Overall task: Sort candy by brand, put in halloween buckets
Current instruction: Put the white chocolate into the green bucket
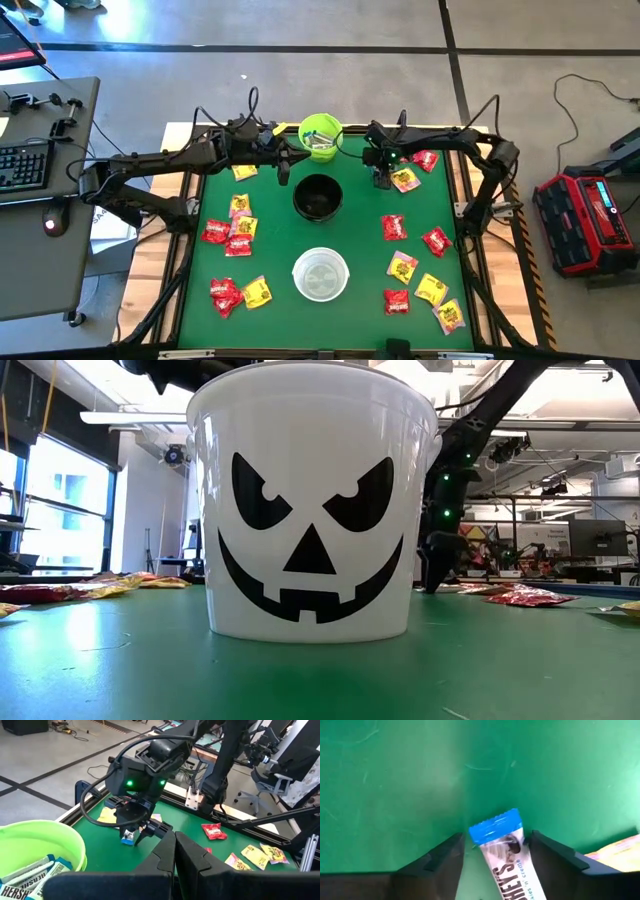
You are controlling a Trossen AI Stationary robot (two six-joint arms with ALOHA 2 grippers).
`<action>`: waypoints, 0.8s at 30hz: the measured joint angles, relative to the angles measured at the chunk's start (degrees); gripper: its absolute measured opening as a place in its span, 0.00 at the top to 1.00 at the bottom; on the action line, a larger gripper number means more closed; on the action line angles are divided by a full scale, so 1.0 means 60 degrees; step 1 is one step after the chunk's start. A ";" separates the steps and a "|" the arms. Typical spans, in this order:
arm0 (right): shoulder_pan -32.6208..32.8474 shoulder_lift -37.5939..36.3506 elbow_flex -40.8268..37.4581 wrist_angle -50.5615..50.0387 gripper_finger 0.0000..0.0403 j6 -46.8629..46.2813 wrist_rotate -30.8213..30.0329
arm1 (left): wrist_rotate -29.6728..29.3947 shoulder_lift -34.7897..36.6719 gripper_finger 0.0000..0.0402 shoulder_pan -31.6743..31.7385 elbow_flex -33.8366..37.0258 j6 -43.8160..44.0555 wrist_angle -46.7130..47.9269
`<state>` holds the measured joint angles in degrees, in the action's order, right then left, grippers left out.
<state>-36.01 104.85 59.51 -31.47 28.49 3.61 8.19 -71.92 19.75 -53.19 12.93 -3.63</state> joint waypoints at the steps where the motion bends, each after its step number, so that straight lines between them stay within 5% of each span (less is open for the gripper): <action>1: 0.0000 0.0024 0.0055 -0.0056 0.52 -0.0003 0.0024 | 0.0000 0.0000 1.00 0.0000 0.0000 0.0000 0.0013; 14: 0.0000 0.0107 0.0659 -0.0385 0.97 -0.0004 0.0150 | 0.0000 -0.0004 1.00 0.0000 0.0000 -0.0004 0.0065; 24: 0.0029 -0.0146 0.1345 -0.1206 1.00 -0.0493 0.0228 | -0.0004 0.0000 1.00 0.0000 0.0000 -0.0004 0.0068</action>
<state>-35.83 103.98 67.58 -38.70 25.53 4.98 8.16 -71.92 19.75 -53.19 12.91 -3.22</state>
